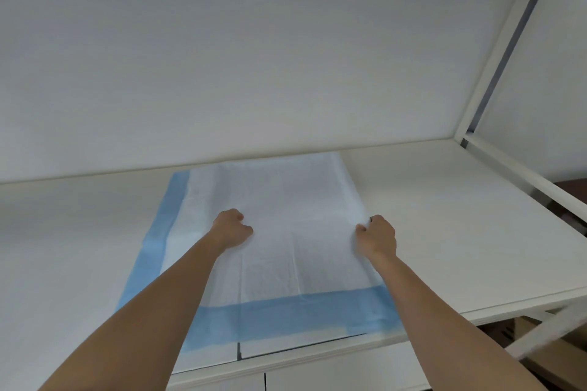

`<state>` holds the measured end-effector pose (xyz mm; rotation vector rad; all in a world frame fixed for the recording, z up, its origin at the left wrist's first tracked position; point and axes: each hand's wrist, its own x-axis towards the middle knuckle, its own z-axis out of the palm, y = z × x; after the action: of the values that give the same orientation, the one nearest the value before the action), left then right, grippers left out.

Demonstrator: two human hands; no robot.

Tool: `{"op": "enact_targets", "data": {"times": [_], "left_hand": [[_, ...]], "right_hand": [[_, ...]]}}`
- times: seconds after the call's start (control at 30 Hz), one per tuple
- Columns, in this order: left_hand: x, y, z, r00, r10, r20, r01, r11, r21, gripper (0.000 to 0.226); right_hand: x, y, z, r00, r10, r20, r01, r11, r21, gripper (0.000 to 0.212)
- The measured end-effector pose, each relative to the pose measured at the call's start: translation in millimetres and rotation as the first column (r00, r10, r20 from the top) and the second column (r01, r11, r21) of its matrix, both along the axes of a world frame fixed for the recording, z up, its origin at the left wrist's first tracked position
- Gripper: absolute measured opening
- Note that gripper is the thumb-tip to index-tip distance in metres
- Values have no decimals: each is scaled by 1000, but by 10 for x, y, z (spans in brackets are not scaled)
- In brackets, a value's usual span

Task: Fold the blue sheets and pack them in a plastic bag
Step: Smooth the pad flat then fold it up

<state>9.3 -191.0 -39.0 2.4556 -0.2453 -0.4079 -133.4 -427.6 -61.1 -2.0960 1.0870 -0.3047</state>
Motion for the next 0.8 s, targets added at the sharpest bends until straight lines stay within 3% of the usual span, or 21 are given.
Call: {"op": "enact_targets", "data": {"times": [0.1,0.2,0.33,0.57,0.7,0.8], "left_hand": [[19,119,11,995,31,99,-26,998,-50,36],[110,259,31,969,127,212,-105,988,-115,27],[212,483,9,953,243,180,-227,968,-105,31],[236,811,-212,995,78,58,-83,993,84,51],[178,947,-277,997,-32,71,27,997,76,50],[160,1063,-317,983,-143,114,121,976,180,48]], "right_hand": [[-8,74,17,991,15,-131,-40,982,-183,29],[-50,168,-19,988,54,-142,-102,928,-359,47],[-31,296,-106,943,158,-294,-292,819,-494,55],[112,578,-202,859,292,-421,-475,760,-443,57],[252,795,-202,824,420,-381,-552,749,-368,58],[384,993,-194,780,491,-388,-618,700,-357,58]]}}
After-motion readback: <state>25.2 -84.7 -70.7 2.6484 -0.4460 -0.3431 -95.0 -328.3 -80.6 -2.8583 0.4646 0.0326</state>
